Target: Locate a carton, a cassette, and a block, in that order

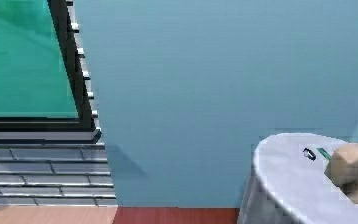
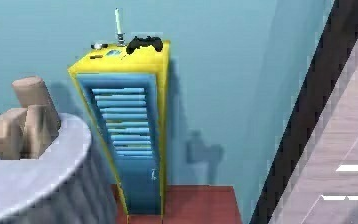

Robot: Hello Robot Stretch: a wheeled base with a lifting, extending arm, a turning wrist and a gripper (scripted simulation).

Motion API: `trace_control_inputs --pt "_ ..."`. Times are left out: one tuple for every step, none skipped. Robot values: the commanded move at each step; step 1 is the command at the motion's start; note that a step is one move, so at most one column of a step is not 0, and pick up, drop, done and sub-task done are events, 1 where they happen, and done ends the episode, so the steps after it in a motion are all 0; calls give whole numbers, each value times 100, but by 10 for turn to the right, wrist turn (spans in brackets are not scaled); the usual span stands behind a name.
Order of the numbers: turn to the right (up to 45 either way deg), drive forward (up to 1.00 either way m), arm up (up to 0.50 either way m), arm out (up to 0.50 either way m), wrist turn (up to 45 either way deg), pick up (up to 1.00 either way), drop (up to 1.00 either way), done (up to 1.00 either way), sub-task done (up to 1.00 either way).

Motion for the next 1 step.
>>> trace_control_inputs --pt "450 0 0 0 0 0 0 0 0"
